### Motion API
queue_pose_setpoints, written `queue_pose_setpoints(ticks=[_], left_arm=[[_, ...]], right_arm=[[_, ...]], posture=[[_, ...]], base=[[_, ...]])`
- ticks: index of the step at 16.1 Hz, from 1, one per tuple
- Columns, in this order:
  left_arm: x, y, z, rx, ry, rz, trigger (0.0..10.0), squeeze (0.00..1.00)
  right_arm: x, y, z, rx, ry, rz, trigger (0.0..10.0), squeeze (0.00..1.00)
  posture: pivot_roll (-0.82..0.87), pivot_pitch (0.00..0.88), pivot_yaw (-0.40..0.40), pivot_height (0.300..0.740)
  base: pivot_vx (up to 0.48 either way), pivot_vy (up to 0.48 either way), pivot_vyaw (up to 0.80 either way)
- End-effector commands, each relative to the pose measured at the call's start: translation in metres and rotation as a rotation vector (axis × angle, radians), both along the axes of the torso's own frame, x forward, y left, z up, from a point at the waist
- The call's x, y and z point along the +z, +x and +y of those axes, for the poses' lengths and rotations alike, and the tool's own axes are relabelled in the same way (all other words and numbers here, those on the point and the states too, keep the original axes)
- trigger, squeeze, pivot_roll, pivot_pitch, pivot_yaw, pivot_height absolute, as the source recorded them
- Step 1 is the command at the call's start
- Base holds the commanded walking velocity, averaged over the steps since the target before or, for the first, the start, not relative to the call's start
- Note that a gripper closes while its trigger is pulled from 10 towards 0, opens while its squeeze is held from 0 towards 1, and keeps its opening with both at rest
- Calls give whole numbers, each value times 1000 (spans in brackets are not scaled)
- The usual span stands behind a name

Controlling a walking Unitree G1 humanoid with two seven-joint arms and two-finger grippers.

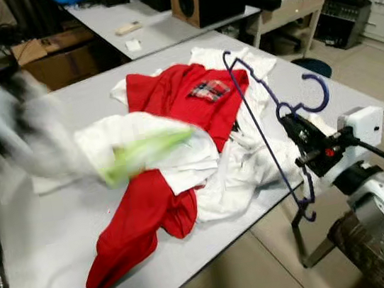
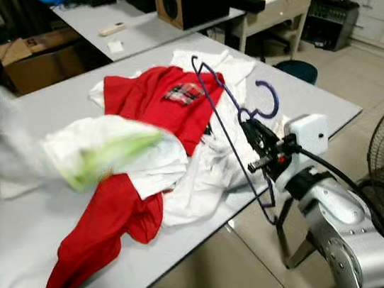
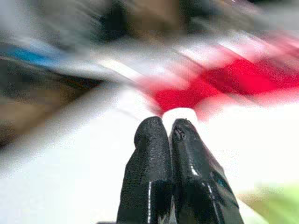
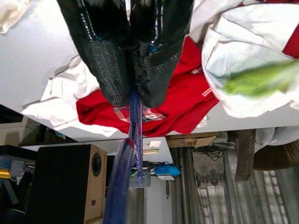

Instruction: Hang hanger

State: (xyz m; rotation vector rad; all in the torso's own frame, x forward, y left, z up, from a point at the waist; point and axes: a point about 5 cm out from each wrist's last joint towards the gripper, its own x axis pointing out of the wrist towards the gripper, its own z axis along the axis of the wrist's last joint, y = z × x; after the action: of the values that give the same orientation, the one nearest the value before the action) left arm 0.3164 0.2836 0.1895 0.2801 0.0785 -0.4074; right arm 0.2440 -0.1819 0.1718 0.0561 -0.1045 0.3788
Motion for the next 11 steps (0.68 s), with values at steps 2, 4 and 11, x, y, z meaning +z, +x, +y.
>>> queue_pose_setpoints(ticks=[2,4,11], left_arm=[[-5,-24,-43,-381,14,123,0,0],[-4,-22,-49,-379,-6,113,0,0],[40,2,-71,-280,-222,-117,0,0]], right_arm=[[0,1,0,2,-13,-2,10000,0],[1,3,2,16,-13,-6,10000,0],[-1,4,2,28,-16,-2,10000,0]], posture=[[17,0,15,740],[19,0,14,740],[25,0,5,740]], base=[[0,0,0],[0,0,0],[0,0,0]])
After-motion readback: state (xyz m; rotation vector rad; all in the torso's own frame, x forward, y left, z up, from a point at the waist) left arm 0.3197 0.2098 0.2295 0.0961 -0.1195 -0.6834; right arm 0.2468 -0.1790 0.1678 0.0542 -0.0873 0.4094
